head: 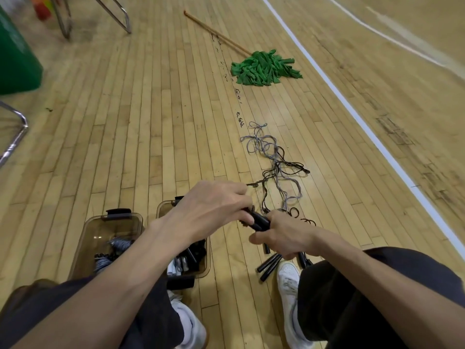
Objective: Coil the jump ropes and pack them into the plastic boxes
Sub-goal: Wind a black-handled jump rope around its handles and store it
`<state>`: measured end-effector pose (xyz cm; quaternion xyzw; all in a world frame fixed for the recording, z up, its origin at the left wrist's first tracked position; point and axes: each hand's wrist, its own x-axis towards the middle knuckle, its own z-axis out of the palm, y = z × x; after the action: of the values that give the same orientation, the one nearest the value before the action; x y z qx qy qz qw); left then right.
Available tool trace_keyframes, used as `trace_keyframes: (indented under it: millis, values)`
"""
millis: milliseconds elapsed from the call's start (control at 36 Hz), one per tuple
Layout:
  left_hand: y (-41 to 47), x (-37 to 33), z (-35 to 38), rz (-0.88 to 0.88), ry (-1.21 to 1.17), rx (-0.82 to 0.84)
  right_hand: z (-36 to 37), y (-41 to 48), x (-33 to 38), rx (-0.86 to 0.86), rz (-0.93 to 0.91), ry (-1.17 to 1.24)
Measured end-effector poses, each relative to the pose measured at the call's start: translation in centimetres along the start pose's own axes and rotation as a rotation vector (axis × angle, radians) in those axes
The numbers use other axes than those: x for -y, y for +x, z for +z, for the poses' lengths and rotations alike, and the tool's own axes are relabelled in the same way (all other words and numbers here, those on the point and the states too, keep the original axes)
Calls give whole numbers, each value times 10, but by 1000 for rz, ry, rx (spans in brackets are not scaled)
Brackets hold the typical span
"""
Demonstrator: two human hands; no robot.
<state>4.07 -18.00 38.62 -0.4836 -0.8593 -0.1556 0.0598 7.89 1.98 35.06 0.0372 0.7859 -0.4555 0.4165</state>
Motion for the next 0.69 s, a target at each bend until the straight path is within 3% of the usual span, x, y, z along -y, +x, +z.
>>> trace_keyframes:
  millis: [222,417,694]
  values:
    - [-5,3,2,-203,-182,165,14,1,5,82,-29,-248]
    - [-2,10,0,-447,-572,223,17,-5,10,122,-87,-294]
    - [3,18,1,-540,-972,222,15,-15,13,164,-175,-143]
